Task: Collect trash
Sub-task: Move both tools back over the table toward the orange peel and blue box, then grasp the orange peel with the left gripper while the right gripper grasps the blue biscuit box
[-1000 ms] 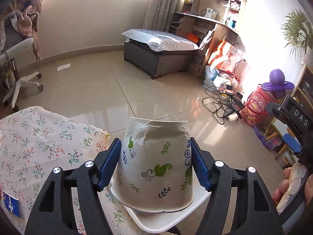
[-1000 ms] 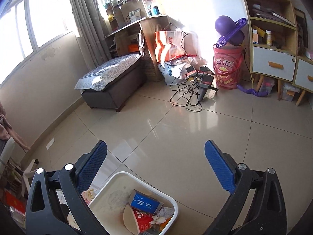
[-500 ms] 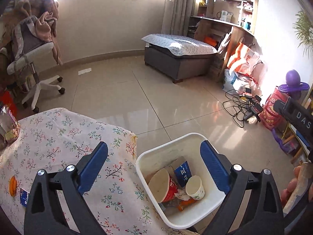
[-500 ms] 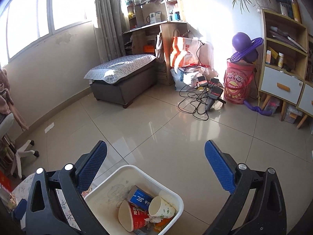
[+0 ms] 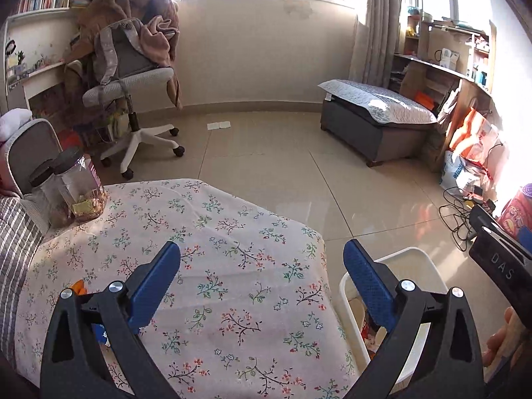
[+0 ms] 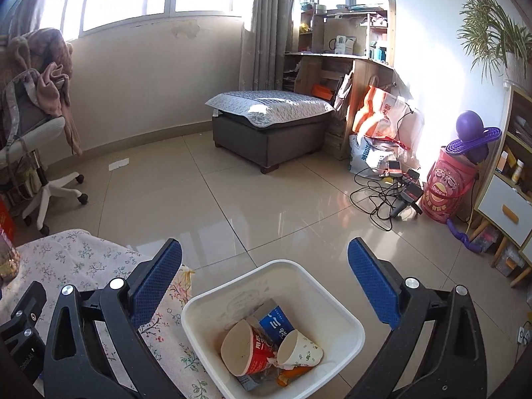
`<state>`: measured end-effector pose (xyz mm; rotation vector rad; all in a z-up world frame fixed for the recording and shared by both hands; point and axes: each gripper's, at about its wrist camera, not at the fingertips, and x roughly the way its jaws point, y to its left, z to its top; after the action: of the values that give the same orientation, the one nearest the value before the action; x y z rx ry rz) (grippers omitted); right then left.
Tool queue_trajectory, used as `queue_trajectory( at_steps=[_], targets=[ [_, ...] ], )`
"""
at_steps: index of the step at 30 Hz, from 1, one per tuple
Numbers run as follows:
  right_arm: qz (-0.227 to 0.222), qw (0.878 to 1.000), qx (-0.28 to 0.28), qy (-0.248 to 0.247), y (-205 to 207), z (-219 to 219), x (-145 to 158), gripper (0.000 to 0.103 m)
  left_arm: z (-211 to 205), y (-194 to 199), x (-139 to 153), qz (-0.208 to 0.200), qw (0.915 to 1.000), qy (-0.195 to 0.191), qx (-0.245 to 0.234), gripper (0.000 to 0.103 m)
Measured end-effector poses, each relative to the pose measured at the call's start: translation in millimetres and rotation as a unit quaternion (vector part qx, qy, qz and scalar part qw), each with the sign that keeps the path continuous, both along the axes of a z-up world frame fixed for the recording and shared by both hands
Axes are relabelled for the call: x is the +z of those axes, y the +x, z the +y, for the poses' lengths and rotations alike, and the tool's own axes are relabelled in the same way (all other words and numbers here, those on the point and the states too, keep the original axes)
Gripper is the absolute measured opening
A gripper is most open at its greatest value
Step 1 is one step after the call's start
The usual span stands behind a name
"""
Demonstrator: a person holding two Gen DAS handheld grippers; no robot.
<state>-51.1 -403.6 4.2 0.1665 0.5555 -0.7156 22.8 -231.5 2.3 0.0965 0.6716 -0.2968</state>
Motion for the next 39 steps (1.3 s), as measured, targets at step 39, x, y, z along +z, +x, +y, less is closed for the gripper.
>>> queue_trajectory(
  at_steps=[39],
  targets=[
    [0.143,0.877,0.458,-0.023,78.7,248.8,-79.5,0.096,288.4,132.2,-165.6,0.316,0.9379,0.07,0.126,0.078]
  ],
)
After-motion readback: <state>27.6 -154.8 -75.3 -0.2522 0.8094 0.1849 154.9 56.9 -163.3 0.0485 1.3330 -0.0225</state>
